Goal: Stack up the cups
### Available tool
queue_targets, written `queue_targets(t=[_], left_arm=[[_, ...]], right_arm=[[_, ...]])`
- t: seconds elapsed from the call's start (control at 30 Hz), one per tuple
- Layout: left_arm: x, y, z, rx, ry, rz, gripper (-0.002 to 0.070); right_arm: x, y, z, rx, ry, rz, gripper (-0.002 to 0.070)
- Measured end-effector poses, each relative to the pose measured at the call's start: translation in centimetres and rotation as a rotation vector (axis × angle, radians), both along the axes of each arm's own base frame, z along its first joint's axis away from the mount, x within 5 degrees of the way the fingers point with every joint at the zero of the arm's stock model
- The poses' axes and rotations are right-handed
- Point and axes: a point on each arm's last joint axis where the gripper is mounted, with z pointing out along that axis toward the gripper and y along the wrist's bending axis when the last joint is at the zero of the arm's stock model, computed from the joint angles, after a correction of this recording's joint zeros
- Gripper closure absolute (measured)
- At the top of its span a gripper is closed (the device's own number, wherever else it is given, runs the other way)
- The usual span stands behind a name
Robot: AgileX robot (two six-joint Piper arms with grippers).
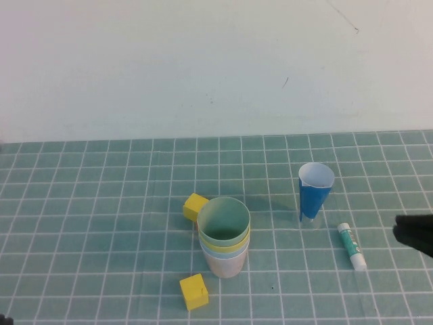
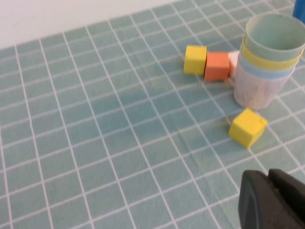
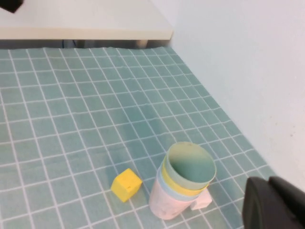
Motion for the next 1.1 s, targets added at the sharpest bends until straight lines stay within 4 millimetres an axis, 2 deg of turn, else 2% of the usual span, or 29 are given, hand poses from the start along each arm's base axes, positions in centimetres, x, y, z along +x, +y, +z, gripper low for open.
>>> queue_targets(t=[0.17, 0.27, 0.43, 0.77, 0.93, 1.1], left_arm=[[-0.2, 0.1, -0.3, 0.019, 0.038, 0.007, 0.0677], [-0.2, 0.2, -0.4, 0.022, 0.044, 0.008, 0.0677], [-0.2, 0.2, -0.4, 0.024, 0.05, 0.008, 0.0677], [-0.2, 0.2, -0.5, 0.025, 0.054, 0.008, 0.0677], [-0.2, 0.2, -0.5, 0.027, 0.058, 0.009, 0.0677], [-0.2, 0.2, -0.5, 0.027, 0.058, 0.009, 0.0677]], right_arm=[[-2.3, -1.2, -1.3, 0.012, 0.002, 0.016, 0.0678], [-2.8, -1.5, -1.8, 0.016, 0.0, 0.013, 0.0678], [-2.7, -1.6, -3.0, 0.007, 0.022, 0.001, 0.0678], [-2.8, -1.5, -3.1, 0.004, 0.029, 0.005, 0.0678], [-2.4, -2.1, -3.6, -0.109, -0.037, -0.02, 0.0678], [-1.8, -2.3, -3.4, -0.096, -0.083, -0.078, 0.0678]])
